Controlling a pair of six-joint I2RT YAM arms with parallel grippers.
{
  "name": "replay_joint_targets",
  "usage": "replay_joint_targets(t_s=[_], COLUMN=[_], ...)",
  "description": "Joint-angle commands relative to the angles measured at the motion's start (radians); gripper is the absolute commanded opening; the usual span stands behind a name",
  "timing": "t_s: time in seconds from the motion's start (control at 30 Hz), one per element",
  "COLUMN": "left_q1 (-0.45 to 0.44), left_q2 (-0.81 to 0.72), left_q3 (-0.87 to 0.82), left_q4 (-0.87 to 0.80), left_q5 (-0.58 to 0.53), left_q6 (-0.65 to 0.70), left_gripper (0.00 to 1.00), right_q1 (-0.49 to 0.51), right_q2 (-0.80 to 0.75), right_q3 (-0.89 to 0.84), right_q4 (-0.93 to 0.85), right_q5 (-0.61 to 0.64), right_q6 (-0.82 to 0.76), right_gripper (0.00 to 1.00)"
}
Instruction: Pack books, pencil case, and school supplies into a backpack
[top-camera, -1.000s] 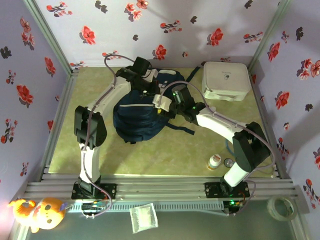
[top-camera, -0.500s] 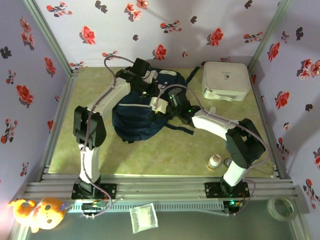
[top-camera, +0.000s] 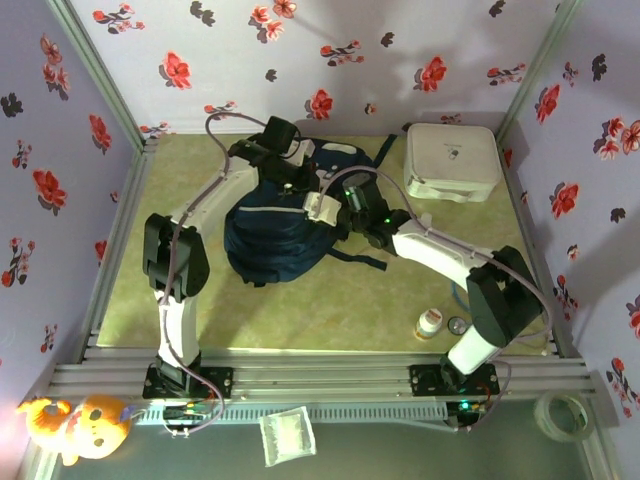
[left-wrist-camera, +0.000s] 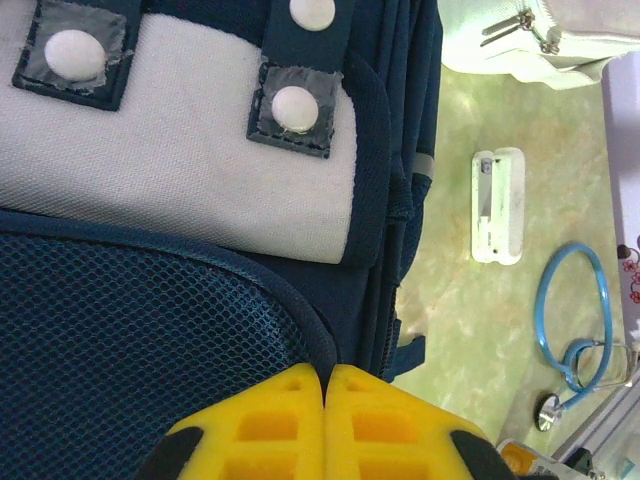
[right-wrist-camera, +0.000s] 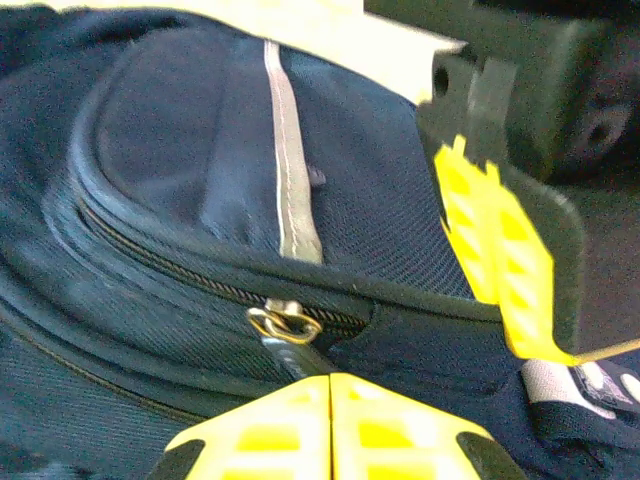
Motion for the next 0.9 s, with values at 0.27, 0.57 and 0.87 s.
replay_joint_targets(t_s=[0.27, 0.57, 0.87], left_q1=[-0.004, -0.004, -0.009], left_q2=[-0.063, -0.079, -0.096], left_q3=[0.011, -0.016, -0.036], left_q4=[0.099, 0.110, 0.121], left_q5=[0.089, 0.107, 0.145], left_q6=[-0.038, -0.050, -0.063], left_gripper=[0.00, 0.00, 0.00], right_q1=[0.025, -0.002, 0.003], right_q2=[-0.061, -0.006, 0.112], right_q3=[-0.138, -0.126, -0.078], right_q4=[0.215, 0.255, 0.302], right_q5=[0.075, 0.061, 0.091], right_q6=[0.172, 0.171, 0.093], right_gripper=[0.25, 0.45, 0.40])
